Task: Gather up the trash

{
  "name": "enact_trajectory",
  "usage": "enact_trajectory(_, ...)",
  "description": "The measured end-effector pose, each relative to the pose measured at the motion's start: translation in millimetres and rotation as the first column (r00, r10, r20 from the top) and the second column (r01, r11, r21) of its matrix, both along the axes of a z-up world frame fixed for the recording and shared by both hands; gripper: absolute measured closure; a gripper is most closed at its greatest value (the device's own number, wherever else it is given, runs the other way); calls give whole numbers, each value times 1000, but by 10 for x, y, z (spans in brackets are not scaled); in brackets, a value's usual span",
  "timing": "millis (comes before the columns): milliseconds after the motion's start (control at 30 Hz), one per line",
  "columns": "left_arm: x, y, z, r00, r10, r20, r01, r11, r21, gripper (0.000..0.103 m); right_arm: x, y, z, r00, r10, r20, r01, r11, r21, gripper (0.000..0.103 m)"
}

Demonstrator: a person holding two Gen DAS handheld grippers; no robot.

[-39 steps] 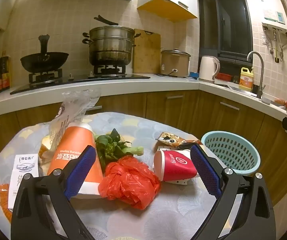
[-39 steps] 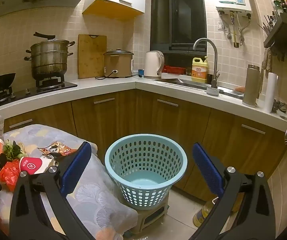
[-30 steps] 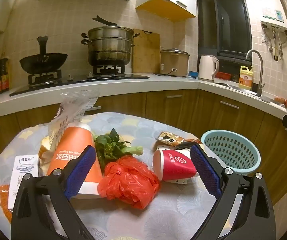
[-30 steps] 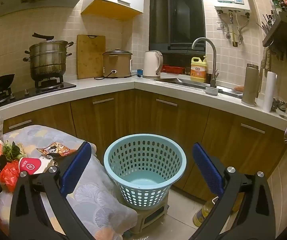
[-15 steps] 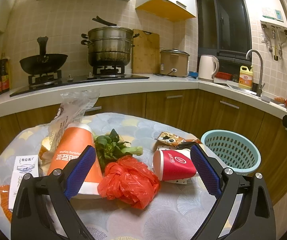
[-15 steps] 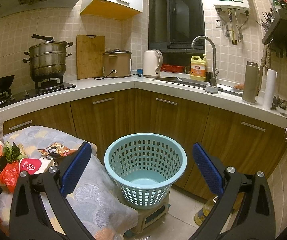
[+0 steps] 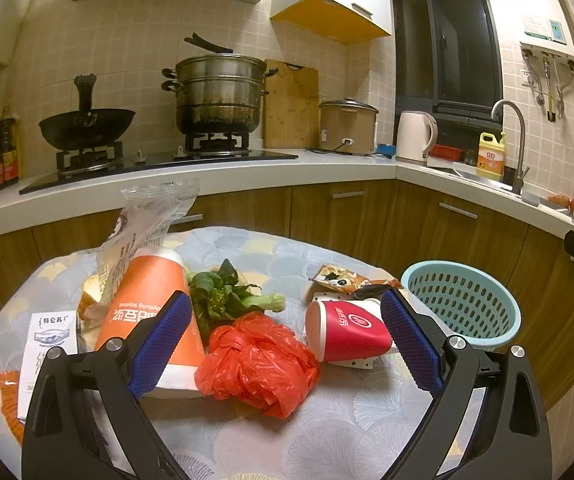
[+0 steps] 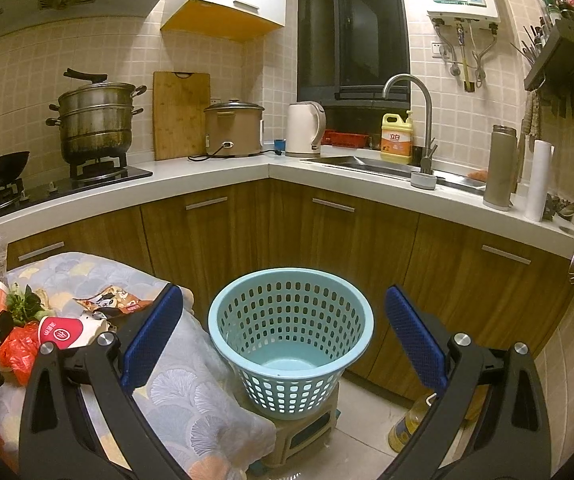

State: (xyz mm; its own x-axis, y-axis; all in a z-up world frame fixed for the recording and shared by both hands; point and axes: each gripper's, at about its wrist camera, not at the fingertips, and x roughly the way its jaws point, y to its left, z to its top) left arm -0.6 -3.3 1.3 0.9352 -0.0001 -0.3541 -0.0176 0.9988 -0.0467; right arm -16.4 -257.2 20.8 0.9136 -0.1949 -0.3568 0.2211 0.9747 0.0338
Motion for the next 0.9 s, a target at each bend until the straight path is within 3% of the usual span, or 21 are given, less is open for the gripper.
enact_trajectory(533, 11, -6, 22, 1000, 11, -9, -11, 1000, 2, 10, 11, 33, 24, 1000, 11, -8, -11, 1000, 6, 7)
enact_trajectory(767, -143, 59, 79, 997, 78, -17, -77, 997, 18, 10, -74, 9, 124, 999, 21, 25, -21, 1000, 20, 7)
enact_trajectory(867, -285, 158, 97, 989, 150, -21, -148, 987, 58, 10, -86, 34, 132, 999, 35, 22, -36, 999, 31, 7)
enact_trajectory(900, -297, 195, 104, 983, 172, -66, -169, 984, 50, 10, -85, 57, 135, 999, 40, 20, -41, 999, 30, 7)
